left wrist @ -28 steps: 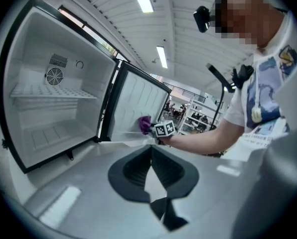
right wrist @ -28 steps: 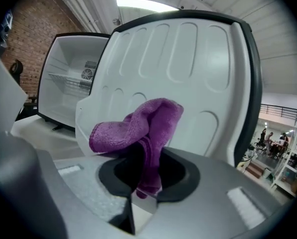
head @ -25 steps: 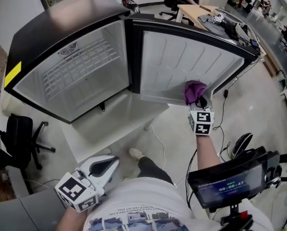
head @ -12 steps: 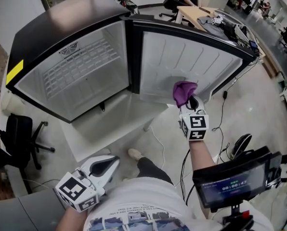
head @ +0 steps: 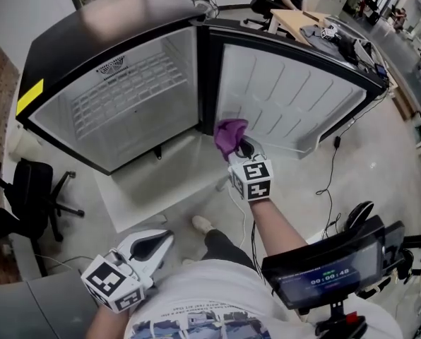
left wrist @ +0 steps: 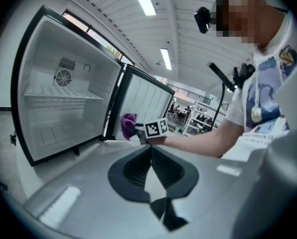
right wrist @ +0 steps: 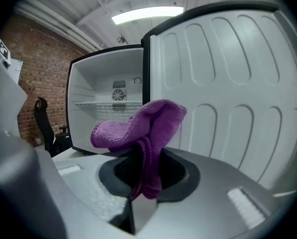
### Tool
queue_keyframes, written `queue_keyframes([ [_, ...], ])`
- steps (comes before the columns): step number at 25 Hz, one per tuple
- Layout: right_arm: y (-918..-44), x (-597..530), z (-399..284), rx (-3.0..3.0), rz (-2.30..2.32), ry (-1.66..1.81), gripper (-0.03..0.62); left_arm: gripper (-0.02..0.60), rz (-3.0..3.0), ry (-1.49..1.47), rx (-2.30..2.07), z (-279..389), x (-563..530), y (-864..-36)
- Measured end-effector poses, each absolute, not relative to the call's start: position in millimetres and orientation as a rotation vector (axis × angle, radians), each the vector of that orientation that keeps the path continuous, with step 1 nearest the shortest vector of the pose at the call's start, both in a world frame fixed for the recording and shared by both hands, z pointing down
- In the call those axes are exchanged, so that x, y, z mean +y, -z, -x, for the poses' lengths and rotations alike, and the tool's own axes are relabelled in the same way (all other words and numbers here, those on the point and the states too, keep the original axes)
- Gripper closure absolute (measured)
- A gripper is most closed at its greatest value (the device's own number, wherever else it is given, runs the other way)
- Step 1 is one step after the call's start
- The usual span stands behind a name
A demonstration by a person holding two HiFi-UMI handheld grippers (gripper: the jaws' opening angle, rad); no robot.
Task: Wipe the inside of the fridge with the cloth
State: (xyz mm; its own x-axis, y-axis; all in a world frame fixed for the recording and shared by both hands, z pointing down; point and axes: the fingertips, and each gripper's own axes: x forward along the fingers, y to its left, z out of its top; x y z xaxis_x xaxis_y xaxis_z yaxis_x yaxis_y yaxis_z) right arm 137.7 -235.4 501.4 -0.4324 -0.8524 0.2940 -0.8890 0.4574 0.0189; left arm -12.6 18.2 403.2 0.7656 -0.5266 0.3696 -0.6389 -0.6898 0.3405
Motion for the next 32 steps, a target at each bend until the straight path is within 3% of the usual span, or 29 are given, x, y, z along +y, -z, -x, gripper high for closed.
queue_keyframes([
  [9, -523.8, -242.4, -158.7, -2.396, -1.569, -0.386, 0.526, 0.577, -2.487, -0.34, -0.901, 17.0, 20.8, -403.1],
  [32, -541.7, -194.0, -367.3, -1.971, -2.011, -0.43, 0.526, 0.577, -2.549, -0.362, -0.767, -11.5, 7.8, -407.5],
])
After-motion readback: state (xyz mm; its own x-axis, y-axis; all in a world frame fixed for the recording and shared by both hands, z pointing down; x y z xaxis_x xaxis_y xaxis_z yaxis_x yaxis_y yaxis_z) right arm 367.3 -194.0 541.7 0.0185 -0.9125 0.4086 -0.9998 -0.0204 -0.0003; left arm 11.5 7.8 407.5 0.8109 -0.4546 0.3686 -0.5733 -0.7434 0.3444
